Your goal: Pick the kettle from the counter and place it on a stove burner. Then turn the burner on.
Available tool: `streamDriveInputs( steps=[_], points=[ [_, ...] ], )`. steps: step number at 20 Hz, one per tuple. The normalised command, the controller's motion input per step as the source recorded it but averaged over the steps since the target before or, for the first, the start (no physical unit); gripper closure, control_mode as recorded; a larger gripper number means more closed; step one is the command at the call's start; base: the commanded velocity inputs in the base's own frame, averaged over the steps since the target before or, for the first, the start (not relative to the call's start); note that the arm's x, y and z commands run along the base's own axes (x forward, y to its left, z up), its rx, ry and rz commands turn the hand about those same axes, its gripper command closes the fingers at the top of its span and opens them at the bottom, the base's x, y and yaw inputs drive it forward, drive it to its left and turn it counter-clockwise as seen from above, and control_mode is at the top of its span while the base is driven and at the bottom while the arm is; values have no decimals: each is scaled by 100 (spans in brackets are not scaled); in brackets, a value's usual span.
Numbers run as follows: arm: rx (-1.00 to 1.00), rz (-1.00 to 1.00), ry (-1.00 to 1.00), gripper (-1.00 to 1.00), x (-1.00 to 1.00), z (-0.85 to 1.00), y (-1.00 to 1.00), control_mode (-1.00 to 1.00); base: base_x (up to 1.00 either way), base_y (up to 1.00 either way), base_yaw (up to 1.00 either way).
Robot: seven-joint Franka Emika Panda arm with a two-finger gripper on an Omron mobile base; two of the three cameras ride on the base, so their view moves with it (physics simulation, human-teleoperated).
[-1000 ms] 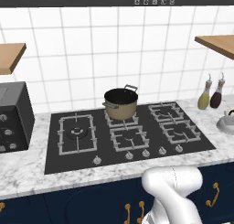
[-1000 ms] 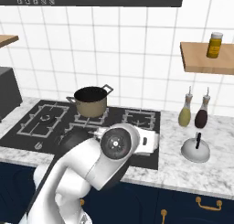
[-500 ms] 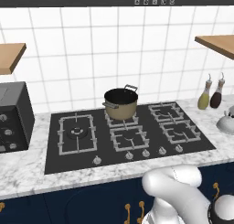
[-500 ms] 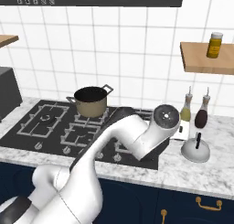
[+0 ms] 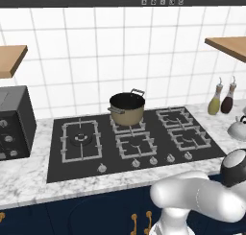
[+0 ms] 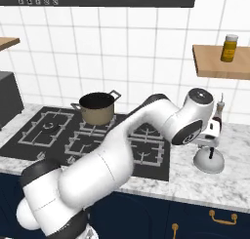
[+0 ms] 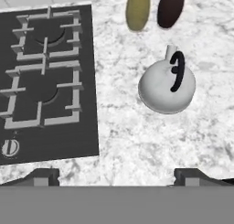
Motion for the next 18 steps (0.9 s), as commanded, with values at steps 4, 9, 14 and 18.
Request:
streamDriveInputs(
  steps=[4,9,14,18],
  points=[
    [-6,0,15,-100,66,-47,-11,-100,0,0,0],
    [-3,-1,11,-100,55,-33,-42,-100,0,0,0],
    [0,-3,7,-100,25,-40,-70,-100,0,0,0],
    [3,0,2,-100,25,-6,-66,-100,0,0,0]
  ],
)
